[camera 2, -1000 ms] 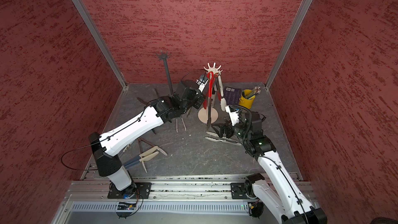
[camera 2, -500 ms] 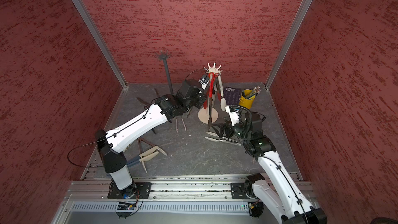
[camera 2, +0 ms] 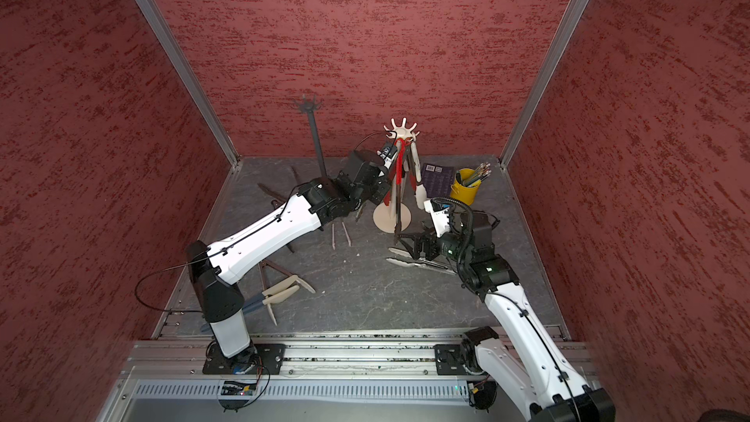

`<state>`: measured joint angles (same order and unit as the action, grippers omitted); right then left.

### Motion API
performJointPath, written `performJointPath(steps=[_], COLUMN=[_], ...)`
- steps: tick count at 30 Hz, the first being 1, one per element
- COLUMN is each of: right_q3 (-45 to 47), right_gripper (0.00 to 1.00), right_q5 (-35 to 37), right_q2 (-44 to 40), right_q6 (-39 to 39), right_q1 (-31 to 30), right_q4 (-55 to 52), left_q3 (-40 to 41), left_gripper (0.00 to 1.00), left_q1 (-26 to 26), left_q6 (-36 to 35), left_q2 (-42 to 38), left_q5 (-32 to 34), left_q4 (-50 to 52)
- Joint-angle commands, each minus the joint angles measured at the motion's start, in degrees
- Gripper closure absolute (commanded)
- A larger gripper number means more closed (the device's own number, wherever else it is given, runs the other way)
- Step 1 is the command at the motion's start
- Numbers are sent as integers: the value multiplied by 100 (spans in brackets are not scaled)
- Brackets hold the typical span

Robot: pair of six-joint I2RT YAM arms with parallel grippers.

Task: Hang food tongs on kitchen utensil racks
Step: Hang the food tongs on the rack.

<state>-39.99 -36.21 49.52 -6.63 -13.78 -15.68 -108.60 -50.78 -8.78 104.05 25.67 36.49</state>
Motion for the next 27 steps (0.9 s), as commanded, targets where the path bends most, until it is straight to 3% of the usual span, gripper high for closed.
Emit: performJointPath(steps=[1,6,10,17,23,27], right_q3=[22,15,-15,-71,-82,-99], right_gripper=[1,1,1,1,1,1], right_q5=[-1,26,87,99,140,214], right_q2=[-12,14,71,180,185,189], right_q6=[-23,-4,-88,-339,-581,-735], right_q1=[-36,-34,-30,-28,-27,-23], right_q4=[109,92,85,118,122,50], left_q3=[-45,160,273,403,618,790], left_gripper=[91,89,78,56,30,18], left_q1=[8,14,1,-10,-28,-37], left_q6=[41,42,34,36,84,267], left_q2=[3,-102,-165,-268,-500,-737], left_q5=[32,95,153,171,194,122], left_q4=[-21,-182,-298,-443,-651,-770])
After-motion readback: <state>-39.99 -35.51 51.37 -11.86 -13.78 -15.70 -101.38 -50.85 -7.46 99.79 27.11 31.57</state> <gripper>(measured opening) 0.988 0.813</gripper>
